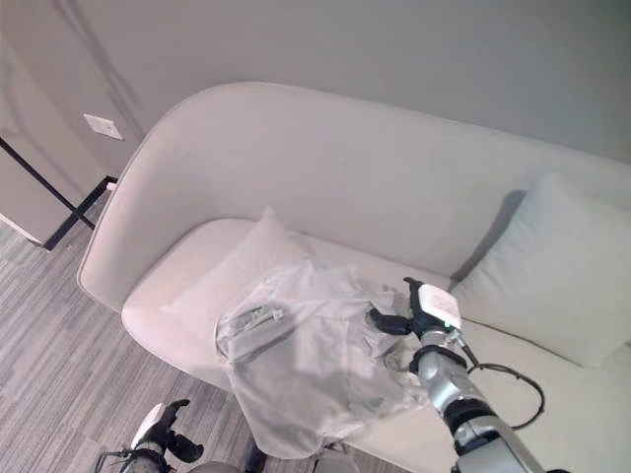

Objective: Hang the clothes on the sofa on the clothes rack.

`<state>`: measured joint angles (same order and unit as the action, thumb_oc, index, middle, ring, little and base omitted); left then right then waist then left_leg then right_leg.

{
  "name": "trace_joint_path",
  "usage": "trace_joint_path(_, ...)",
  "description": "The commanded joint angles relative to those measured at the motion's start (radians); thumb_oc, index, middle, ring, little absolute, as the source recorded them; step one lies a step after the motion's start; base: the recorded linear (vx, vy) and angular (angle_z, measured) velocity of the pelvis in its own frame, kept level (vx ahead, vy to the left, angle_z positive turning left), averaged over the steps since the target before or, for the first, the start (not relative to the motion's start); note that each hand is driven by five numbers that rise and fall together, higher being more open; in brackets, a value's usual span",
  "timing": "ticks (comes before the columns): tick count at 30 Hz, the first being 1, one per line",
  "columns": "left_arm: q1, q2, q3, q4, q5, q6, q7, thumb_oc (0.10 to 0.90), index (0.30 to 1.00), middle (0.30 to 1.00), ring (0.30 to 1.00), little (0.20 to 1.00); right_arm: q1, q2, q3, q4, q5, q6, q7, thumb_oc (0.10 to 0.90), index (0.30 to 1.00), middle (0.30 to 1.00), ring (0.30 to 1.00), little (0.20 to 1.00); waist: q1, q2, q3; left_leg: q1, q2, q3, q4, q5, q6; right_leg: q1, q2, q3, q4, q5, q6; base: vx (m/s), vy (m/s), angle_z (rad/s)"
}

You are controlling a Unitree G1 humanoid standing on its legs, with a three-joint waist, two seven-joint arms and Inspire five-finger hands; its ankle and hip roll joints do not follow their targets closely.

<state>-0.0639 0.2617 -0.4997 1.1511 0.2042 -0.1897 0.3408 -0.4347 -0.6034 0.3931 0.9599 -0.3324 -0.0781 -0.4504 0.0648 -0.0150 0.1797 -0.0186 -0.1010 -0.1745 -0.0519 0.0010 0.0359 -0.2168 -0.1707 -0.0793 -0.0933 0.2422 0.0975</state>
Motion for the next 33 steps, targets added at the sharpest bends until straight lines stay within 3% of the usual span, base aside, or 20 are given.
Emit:
trace_joint_path(1,-0.022,0.013,-0.023,-0.007,0.062,-0.031,0.061,0.8,0.9,0.9,0.9,0.9,-0.198,-0.056,-0.021,0.005,0.1,-0.057,-0.084,0.8,0.9,0.9,0.9,0.9,0.021,0.027,0.077,-0.103,0.023,-0.017,-0.03,0.018,-0.035,-0.064,-0.075,-0.001,0.152,-0.112,0.082,-0.11,-0.01,0.24)
trace_joint_path(2,-0.023,0.013,-0.023,-0.008,0.062,-0.031,0.061,0.8,0.9,0.9,0.9,0.9,-0.199,-0.056,-0.021,0.006,0.1,-0.057,-0.084,0.8,0.9,0.9,0.9,0.9,0.021,0.027,0.077,-0.104,0.023,-0.017,-0.03,0.018,-0.036,-0.067,-0.076,-0.001,0.154,-0.113,0.082,-0.09,-0.001,0.19)
trace_joint_path(7,-0.059,0.022,-0.024,-0.027,0.031,-0.035,0.114,0.8,0.9,0.9,0.9,0.9,-0.279,-0.066,-0.026,-0.03,0.181,-0.087,-0.111,0.8,0.9,0.9,0.9,0.9,0.039,0.086,0.114,-0.156,0.019,-0.042,-0.035,0.045,-0.051,-0.107,-0.081,-0.017,0.176,-0.124,0.078,-0.03,-0.026,0.2)
trace_joint_path(11,-0.066,0.011,-0.041,-0.031,0.031,-0.035,0.118,0.8,0.9,0.9,0.9,0.9,-0.284,-0.057,-0.027,-0.085,0.211,-0.102,-0.107,0.8,0.9,0.9,0.9,0.9,0.039,0.097,0.121,-0.171,0.023,-0.047,-0.035,0.048,-0.053,-0.117,-0.079,-0.023,0.181,-0.129,0.077,0.0,-0.019,0.1)
trace_joint_path(16,-0.069,0.001,-0.062,-0.045,0.02,-0.042,0.107,0.8,0.9,0.9,0.9,0.9,-0.258,0.011,-0.033,-0.152,0.316,-0.131,-0.043,0.8,0.9,0.9,0.9,0.9,0.033,0.105,0.14,-0.179,0.032,-0.051,-0.035,0.051,-0.059,-0.126,-0.071,-0.028,0.194,-0.141,0.072,0.0,0.0,0.0)
trace_joint_path(17,-0.073,0.003,-0.064,-0.046,0.014,-0.042,0.102,0.8,0.9,0.9,0.9,0.9,-0.255,0.028,-0.03,-0.148,0.358,-0.133,-0.012,0.739,0.808,0.808,0.808,0.808,0.031,0.103,0.143,-0.181,0.035,-0.05,-0.035,0.051,-0.06,-0.13,-0.07,-0.027,0.196,-0.143,0.07,0.0,0.0,0.0)
trace_joint_path(18,-0.076,0.006,-0.068,-0.049,0.015,-0.042,0.099,0.8,0.9,0.9,0.9,0.9,-0.244,0.046,-0.018,-0.141,0.399,-0.133,0.029,0.544,0.516,0.516,0.516,0.516,0.029,0.102,0.147,-0.183,0.037,-0.048,-0.035,0.052,-0.062,-0.131,-0.068,-0.026,0.198,-0.144,0.068,0.0,0.0,0.0)
trace_joint_path(19,-0.076,0.007,-0.07,-0.05,0.015,-0.042,0.095,0.8,0.9,0.9,0.9,0.9,-0.245,0.051,-0.012,-0.134,0.416,-0.129,0.039,0.4,0.3,0.3,0.3,0.3,0.028,0.1,0.149,-0.184,0.037,-0.048,-0.035,0.051,-0.063,-0.133,-0.067,-0.026,0.2,-0.145,0.068,0.0,0.0,0.0)
trace_joint_path(25,-0.09,0.004,-0.048,-0.034,0.011,-0.027,0.099,0.8,0.9,0.9,0.9,0.9,-0.193,0.137,-0.015,-0.095,0.448,-0.112,0.037,0.4,0.3,0.3,0.3,0.3,0.008,0.075,0.147,-0.172,0.047,-0.038,-0.035,0.042,-0.064,-0.123,-0.056,-0.024,0.199,-0.151,0.064,0.0,0.0,0.0)
trace_joint_path(29,-0.087,0.001,-0.026,-0.025,0.017,-0.019,0.112,0.8,0.9,0.9,0.9,0.9,-0.151,0.125,-0.045,-0.136,0.411,-0.107,0.01,0.4,0.3,0.3,0.3,0.3,-0.005,0.059,0.136,-0.156,0.051,-0.031,-0.035,0.03,-0.062,-0.112,-0.057,-0.019,0.199,-0.153,0.066,0.01,0.005,-0.05)
trace_joint_path(31,-0.068,-0.002,-0.001,-0.017,0.034,-0.009,0.115,0.8,0.9,0.9,0.9,0.9,-0.077,0.078,-0.125,-0.195,0.342,-0.09,-0.041,0.4,0.3,0.3,0.3,0.3,-0.025,0.032,0.104,-0.119,0.048,-0.014,-0.035,0.006,-0.053,-0.08,-0.062,-0.009,0.19,-0.154,0.072,0.06,0.041,-0.05)
trace_joint_path(33,-0.063,-0.002,0.0,-0.017,0.041,-0.009,0.113,0.8,0.9,0.9,0.9,0.9,-0.062,0.064,-0.143,-0.201,0.323,-0.083,-0.053,0.4,0.3,0.3,0.3,0.3,-0.027,0.027,0.097,-0.111,0.046,-0.009,-0.035,0.001,-0.051,-0.071,-0.064,-0.008,0.187,-0.152,0.075,0.04,0.033,-0.07)
